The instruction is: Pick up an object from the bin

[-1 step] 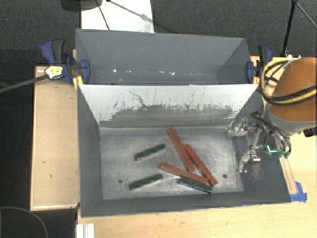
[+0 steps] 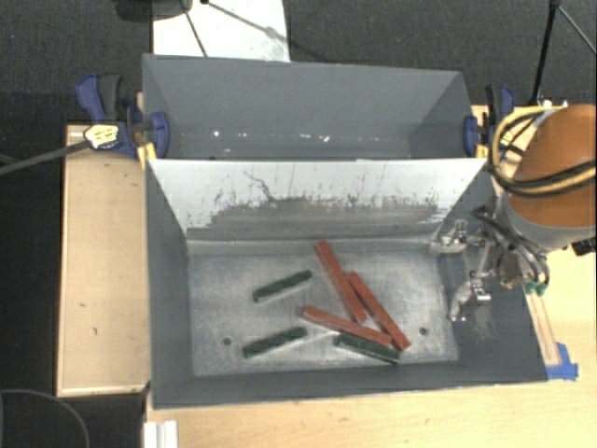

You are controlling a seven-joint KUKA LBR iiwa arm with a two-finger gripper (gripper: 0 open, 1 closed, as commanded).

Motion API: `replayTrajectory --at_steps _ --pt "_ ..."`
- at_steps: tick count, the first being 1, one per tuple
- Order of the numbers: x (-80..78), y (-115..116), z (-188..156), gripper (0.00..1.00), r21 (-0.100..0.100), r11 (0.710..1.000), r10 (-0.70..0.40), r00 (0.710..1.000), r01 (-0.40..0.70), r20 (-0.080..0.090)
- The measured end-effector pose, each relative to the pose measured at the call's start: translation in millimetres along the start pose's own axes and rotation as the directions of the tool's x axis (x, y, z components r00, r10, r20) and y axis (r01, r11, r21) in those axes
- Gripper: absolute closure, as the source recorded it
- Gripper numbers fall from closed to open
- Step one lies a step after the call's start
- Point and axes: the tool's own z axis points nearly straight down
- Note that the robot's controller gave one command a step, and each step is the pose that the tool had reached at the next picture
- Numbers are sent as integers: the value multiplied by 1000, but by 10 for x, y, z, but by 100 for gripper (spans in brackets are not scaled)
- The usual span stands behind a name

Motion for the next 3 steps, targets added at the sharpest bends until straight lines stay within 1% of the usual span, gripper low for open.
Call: replayTrajectory --at_steps 1,2,3 --pt "56 453 514 0 -1 989 148 989 -148 2" --pt "185 690 506 0 0 966 257 966 -257 -2" --pt "305 1076 825 0 -1 988 156 988 -156 -1"
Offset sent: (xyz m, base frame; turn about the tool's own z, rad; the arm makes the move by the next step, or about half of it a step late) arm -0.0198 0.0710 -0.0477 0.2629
